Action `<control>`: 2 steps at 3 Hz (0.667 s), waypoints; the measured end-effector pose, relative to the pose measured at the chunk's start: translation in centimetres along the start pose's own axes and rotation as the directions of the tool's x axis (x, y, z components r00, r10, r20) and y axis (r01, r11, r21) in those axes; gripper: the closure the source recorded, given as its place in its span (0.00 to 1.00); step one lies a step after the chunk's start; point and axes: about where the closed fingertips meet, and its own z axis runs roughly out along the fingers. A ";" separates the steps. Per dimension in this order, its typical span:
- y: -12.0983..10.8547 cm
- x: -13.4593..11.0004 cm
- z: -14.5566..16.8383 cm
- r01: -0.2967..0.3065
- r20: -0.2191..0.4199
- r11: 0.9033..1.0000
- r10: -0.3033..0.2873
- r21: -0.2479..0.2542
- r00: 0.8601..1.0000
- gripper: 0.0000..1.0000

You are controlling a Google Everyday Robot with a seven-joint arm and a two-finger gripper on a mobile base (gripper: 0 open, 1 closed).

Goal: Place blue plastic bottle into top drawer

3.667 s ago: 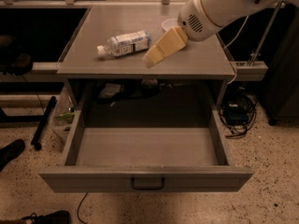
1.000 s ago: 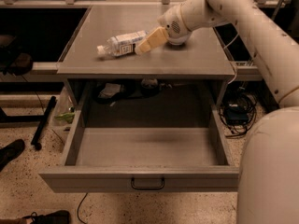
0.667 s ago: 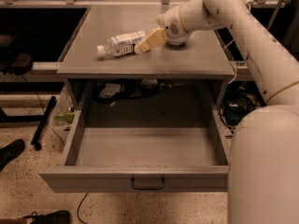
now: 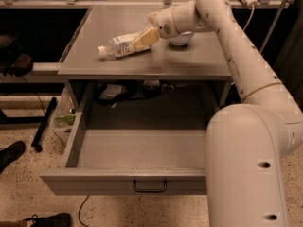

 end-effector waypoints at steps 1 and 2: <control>-0.5 0.1 1.4 -0.002 0.012 1.000 0.002 -0.015 1.000 0.00; -1.1 0.8 2.2 -0.020 -0.014 1.000 0.020 -0.002 1.000 0.00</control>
Offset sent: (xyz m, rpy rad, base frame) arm 0.0312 0.0056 -0.0206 -0.0336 0.0436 -0.0488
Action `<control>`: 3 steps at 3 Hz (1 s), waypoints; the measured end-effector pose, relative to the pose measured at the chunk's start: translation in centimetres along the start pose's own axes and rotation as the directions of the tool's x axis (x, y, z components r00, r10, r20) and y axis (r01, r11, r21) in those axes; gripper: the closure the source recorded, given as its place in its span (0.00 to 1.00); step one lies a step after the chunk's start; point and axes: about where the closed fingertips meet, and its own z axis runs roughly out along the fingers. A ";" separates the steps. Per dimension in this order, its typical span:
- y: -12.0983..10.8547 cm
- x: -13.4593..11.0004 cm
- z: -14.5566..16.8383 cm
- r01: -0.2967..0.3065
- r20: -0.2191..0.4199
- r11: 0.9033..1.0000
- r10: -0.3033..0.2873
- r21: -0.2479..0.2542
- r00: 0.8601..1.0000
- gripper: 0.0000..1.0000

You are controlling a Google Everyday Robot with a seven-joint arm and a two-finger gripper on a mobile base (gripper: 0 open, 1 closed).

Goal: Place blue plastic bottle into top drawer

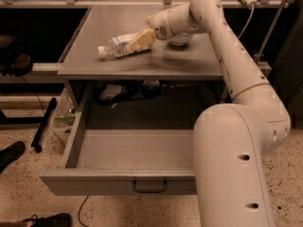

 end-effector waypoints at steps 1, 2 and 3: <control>-0.5 1.0 0.8 -0.024 -0.031 1.000 0.024 0.008 0.999 0.00; -0.9 1.6 1.4 -0.038 -0.053 0.999 0.039 0.012 0.998 0.00; -1.1 2.2 1.6 -0.052 -0.064 0.999 0.053 0.015 0.997 0.00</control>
Offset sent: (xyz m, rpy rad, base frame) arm 0.0276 -0.0056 -0.0195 -0.0566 0.0589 -0.0545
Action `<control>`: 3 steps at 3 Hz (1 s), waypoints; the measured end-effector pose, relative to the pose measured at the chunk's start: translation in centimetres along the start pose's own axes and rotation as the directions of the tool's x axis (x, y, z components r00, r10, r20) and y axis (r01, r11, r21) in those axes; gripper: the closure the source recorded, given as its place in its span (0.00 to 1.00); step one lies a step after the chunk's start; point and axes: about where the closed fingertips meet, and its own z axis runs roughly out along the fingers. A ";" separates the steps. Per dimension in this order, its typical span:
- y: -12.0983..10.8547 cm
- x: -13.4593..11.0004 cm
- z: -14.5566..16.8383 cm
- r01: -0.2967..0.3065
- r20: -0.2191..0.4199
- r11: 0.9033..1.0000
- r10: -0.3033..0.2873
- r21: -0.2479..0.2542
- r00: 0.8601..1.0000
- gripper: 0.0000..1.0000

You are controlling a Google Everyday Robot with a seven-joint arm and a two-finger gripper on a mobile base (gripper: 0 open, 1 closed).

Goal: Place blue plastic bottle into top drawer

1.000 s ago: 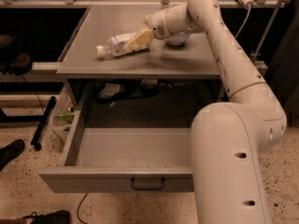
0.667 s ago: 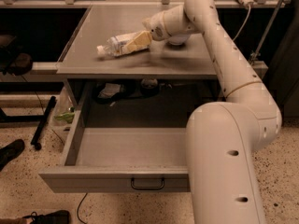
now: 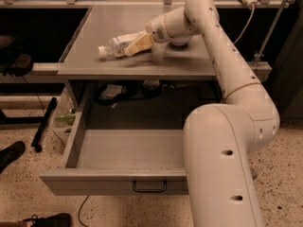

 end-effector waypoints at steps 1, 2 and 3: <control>0.0 0.0 0.0 0.000 0.000 1.000 0.000 0.000 1.000 0.00; 0.0 1.0 0.0 -0.016 0.010 1.000 0.016 -0.009 1.000 0.00; 0.0 2.0 0.1 -0.034 0.014 0.999 0.034 -0.016 0.999 0.00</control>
Offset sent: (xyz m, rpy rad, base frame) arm -0.0063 -0.0186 -0.0144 0.0365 0.0197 -0.0094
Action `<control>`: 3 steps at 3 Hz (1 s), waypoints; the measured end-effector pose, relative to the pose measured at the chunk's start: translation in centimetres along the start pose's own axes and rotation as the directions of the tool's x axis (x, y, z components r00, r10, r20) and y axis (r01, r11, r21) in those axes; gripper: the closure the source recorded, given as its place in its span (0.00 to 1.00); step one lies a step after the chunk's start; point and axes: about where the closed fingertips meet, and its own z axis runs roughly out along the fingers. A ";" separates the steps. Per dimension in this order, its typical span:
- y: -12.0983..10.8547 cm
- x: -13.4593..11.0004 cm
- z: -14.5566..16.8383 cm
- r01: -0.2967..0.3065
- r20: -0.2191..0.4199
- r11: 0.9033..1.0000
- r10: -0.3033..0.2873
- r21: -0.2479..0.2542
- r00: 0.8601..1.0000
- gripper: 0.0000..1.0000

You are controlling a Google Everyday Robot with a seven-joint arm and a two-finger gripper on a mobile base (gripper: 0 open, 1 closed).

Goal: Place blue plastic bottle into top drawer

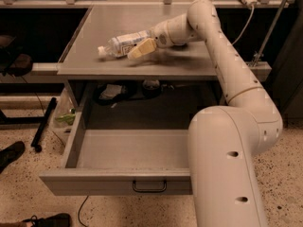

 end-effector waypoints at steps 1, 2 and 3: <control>0.1 0.9 -0.2 -0.014 0.015 1.000 0.014 -0.006 1.000 0.00; 0.2 1.0 -0.7 -0.012 0.040 1.000 0.012 -0.006 0.999 0.19; 0.2 1.0 -1.3 -0.010 0.063 1.000 0.010 0.004 0.998 0.42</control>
Offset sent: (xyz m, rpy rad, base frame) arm -0.0160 -0.0213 -0.0023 0.0692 -0.0237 -0.0092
